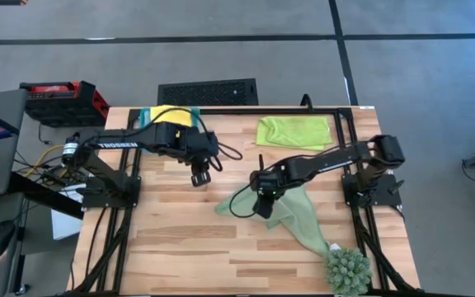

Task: Fold microfiber towels
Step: Fold the green microfiber towel

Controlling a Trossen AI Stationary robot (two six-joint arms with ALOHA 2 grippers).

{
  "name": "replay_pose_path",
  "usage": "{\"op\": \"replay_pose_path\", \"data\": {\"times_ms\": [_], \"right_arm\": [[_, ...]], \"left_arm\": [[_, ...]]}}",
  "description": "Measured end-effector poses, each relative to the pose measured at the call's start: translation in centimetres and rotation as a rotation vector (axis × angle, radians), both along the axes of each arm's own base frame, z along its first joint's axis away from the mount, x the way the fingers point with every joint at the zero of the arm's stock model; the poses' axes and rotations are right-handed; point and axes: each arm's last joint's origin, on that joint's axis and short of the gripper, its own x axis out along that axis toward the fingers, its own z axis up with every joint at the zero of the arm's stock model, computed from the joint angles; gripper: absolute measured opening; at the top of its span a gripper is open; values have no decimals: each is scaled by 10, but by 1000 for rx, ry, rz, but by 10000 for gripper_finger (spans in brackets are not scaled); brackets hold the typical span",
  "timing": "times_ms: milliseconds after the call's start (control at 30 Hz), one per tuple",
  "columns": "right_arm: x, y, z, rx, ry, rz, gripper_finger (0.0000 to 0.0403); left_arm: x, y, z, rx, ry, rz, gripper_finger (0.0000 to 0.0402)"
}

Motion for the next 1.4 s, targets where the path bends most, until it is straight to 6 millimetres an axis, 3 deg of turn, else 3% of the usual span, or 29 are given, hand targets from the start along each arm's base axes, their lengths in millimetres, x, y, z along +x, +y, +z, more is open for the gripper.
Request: {"op": "replay_pose_path", "data": {"times_ms": [233,433,667,833,1033,1400], "right_arm": [[-15,-13,26,-52,-18,-47,134],[-27,-25,44,-128,-43,2,134],[-46,-68,41,-157,146,-93,134],[-58,-105,29,-20,286,-204,134],[-68,-143,-5,115,401,-357,134],[-74,-152,-33,202,593,-419,134]], "left_arm": [[2,-15,-36,-198,24,116,130],[4,-29,-73,-252,18,162,130],[6,-39,-81,-279,-18,186,130],[9,-40,-80,-288,-54,184,130],[10,-40,-80,-292,-68,188,130],[10,-40,-80,-295,-65,195,130]]}}
